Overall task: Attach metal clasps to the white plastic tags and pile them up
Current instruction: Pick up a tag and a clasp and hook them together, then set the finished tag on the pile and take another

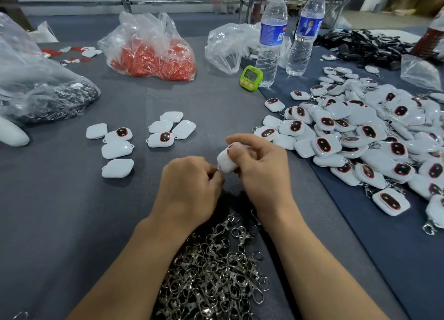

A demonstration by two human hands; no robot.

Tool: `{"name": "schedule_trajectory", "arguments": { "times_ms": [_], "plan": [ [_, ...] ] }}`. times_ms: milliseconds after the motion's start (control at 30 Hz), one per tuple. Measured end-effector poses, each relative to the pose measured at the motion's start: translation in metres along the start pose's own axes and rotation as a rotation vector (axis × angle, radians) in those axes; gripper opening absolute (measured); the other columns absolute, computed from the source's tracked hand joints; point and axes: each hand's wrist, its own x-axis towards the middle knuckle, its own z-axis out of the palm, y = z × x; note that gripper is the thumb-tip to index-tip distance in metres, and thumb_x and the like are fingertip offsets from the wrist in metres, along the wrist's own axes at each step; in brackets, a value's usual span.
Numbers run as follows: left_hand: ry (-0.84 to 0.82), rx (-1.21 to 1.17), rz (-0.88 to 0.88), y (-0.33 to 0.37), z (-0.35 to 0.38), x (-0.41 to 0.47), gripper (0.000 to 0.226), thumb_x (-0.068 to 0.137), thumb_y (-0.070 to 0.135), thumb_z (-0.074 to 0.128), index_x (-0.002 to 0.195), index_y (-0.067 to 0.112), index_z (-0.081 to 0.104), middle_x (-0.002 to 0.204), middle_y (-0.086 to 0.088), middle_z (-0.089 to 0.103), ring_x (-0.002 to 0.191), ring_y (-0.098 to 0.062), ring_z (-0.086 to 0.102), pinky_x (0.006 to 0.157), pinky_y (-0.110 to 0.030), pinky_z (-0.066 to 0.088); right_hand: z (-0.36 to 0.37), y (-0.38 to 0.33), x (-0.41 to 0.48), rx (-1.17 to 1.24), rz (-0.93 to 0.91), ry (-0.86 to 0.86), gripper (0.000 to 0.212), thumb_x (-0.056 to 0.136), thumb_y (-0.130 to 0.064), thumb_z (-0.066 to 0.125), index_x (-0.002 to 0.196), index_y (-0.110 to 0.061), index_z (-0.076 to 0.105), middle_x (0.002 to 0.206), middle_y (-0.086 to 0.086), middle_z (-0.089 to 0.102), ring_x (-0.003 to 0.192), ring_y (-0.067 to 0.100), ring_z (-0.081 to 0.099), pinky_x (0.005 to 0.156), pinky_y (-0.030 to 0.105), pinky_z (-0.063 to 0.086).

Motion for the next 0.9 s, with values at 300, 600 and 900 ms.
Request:
{"name": "schedule_trajectory", "arguments": {
  "times_ms": [300,600,900],
  "plan": [
    [0.136,-0.089,-0.271,0.004,0.001,-0.001,0.007,0.08,0.032,0.077,0.086,0.033,0.08,0.076,0.015,0.073,0.078,-0.018,0.069,0.073,-0.03,0.052,-0.015,-0.003,0.013,0.032,0.156,0.082,0.012,0.097,-0.01,0.063,0.096,-0.016,0.074,0.055,0.002,0.061,0.043,0.014,0.053,0.05,0.027,0.042],
    [0.332,0.094,-0.26,-0.011,-0.004,0.002,0.018,0.079,0.016,0.077,0.094,0.023,0.082,0.084,-0.004,0.078,0.089,-0.031,0.064,0.09,-0.042,0.044,-0.042,-0.024,0.017,0.798,0.39,0.069,0.034,0.099,-0.038,0.06,0.101,-0.006,0.069,0.095,0.012,0.078,0.08,0.017,0.077,0.064,0.024,0.061],
    [0.127,0.262,-0.462,-0.045,-0.024,0.007,0.043,0.081,0.012,0.061,0.124,0.008,0.067,0.136,-0.016,0.055,0.128,-0.037,0.043,0.11,-0.044,0.033,-0.022,-0.016,0.01,0.463,0.389,-0.078,0.013,0.096,-0.011,0.062,0.088,-0.006,0.07,0.08,0.013,0.075,0.062,0.015,0.07,0.058,0.021,0.056]
  ]
}}
